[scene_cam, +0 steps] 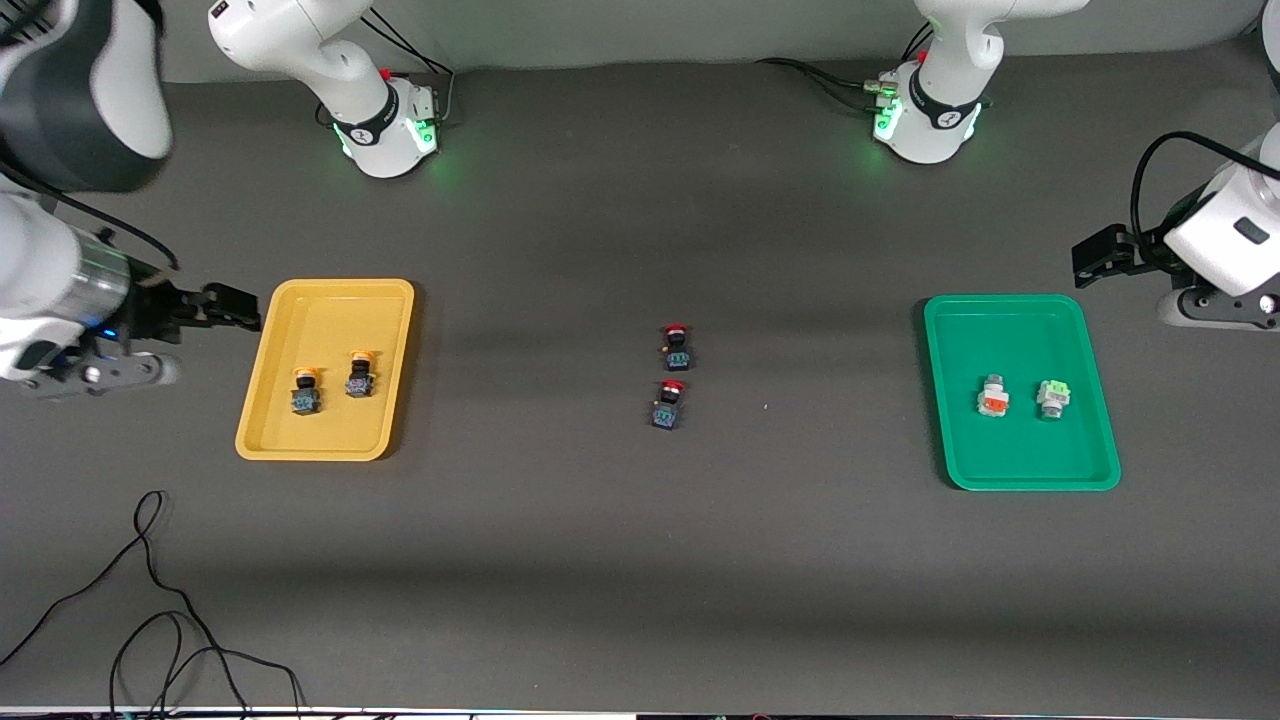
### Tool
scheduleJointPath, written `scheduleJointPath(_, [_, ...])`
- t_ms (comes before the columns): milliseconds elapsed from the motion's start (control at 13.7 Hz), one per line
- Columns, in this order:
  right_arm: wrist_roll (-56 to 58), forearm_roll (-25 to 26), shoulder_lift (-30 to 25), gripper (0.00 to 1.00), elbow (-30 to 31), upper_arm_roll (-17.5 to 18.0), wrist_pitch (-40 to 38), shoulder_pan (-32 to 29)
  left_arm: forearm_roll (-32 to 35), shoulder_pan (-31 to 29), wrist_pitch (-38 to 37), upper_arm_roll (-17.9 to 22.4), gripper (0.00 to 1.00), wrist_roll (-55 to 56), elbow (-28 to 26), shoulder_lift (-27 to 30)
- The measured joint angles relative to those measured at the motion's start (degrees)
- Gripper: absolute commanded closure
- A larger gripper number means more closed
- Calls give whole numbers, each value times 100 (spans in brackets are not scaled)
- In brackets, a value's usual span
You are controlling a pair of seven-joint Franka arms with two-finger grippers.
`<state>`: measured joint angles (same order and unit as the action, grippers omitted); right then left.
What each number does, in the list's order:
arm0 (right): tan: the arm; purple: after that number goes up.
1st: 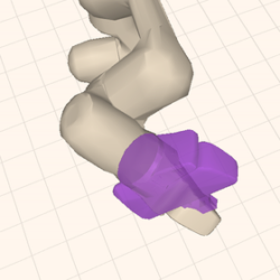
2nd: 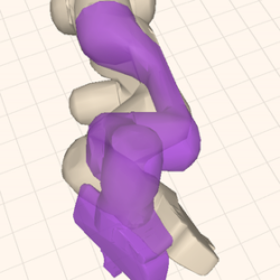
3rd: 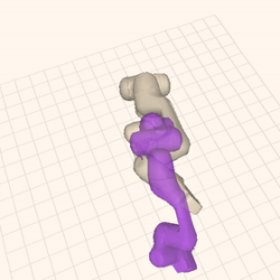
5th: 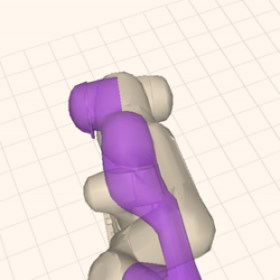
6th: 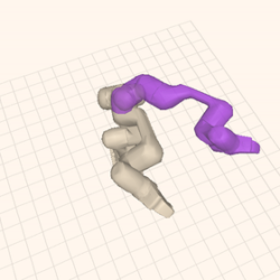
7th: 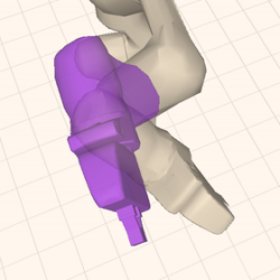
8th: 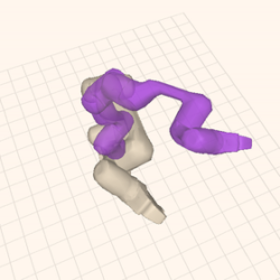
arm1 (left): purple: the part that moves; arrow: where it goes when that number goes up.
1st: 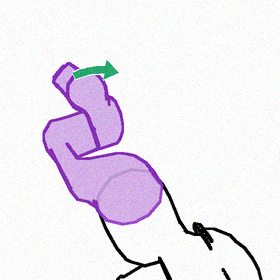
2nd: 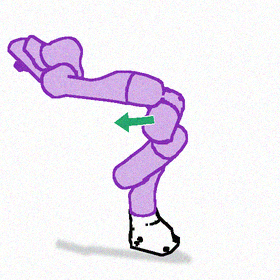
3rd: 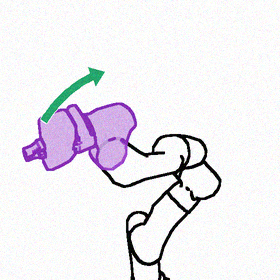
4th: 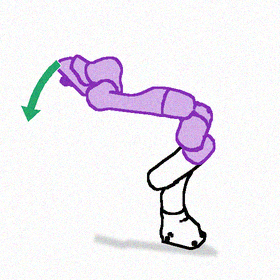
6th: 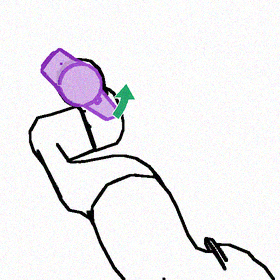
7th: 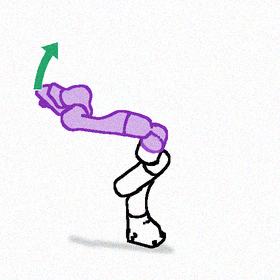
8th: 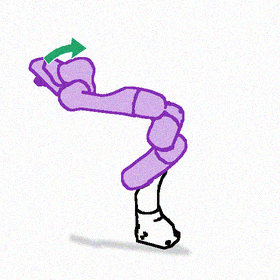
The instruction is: Place green and yellow buttons in trays
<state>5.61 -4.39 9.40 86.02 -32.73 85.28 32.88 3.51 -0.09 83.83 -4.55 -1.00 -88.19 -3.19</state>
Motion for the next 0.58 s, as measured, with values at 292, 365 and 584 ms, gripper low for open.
scheduleJointPath(292, [-9, 273, -392, 0, 180, 1796, 53, -1918, 0, -9, -96, 16, 0, 0, 149, -132])
scheduleJointPath(365, [-12, 304, -508, 0, 322, 2227, 133, -2377, 0, -9, -97, 21, 0, 0, 162, -144])
scheduleJointPath(584, [-23, 329, -806, 0, 682, 3112, 259, -3368, 3, -10, -97, 27, 0, 0, 170, -149])
